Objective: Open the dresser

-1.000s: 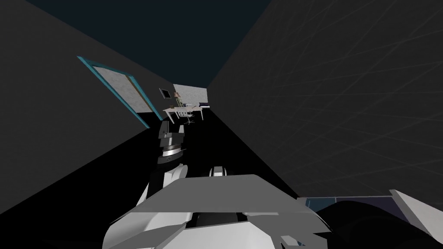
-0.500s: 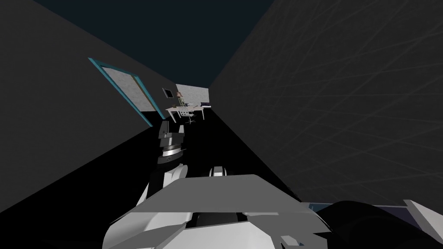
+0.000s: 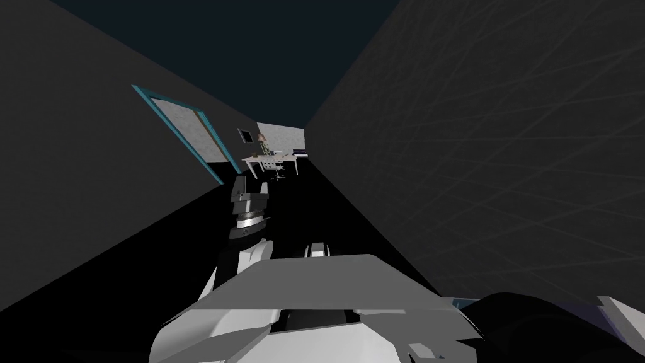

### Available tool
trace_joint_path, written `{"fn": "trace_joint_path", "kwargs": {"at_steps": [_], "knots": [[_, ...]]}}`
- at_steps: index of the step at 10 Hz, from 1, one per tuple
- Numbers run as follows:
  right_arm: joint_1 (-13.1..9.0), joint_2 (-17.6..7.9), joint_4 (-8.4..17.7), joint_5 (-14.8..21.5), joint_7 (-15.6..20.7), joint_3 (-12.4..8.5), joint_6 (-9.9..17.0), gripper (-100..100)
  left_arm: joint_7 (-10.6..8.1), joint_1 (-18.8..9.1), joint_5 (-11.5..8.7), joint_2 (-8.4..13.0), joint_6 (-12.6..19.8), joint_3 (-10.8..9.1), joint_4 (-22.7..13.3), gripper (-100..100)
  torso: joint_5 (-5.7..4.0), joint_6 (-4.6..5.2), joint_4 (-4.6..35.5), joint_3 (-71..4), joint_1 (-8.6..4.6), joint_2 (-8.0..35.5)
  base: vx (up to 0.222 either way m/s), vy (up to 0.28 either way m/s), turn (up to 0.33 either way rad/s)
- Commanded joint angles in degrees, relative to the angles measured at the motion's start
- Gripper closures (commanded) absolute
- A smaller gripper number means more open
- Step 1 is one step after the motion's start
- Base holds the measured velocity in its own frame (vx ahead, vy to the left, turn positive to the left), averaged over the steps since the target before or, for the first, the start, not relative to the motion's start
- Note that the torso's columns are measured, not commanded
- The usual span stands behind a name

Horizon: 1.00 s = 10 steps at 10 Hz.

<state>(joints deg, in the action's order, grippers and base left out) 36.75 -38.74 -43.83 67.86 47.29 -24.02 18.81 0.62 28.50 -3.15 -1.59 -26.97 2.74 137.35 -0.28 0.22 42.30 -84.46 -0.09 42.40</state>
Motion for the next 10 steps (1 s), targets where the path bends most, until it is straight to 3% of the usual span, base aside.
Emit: {"fn": "trace_joint_path", "kwargs": {"at_steps": [1, 3, 9, 10], "knots": [[-0.4, 0.5, 1.0, -0.6, 0.0, 0.5, 0.1, 100, 0.00, 0.0, 0.0, 0.0, 0.0, 0.00, 0.0, 0, -0.01, -0.17, 0.0, -0.1, -0.11, -0.3, 0.211, 0.021, 0.042], [0.2, 0.6, 0.3, -1.8, 1.2, 0.3, 0.5, 100, 0.00, 0.0, 0.0, 0.0, 0.0, 0.00, 0.0, 0, -0.09, -0.41, 0.0, -0.1, -0.45, -0.4, 0.137, 0.023, 0.009], [-0.7, 0.7, 2.1, -1.9, 0.4, 0.6, 0.9, 100, 0.00, 0.0, 0.0, 0.0, 0.0, 0.00, 0.0, 0, -0.20, -0.40, 0.1, 0.1, -0.52, -0.1, 0.149, 0.064, 0.042], [1.3, -1.2, 3.9, -3.8, -0.1, -0.8, -1.4, -100, 0.00, 0.0, 0.0, 0.0, 0.0, 0.00, 0.0, 0, -0.06, -0.23, 0.1, 0.2, -0.62, 0.2, 0.006, 0.097, 0.264]]}}
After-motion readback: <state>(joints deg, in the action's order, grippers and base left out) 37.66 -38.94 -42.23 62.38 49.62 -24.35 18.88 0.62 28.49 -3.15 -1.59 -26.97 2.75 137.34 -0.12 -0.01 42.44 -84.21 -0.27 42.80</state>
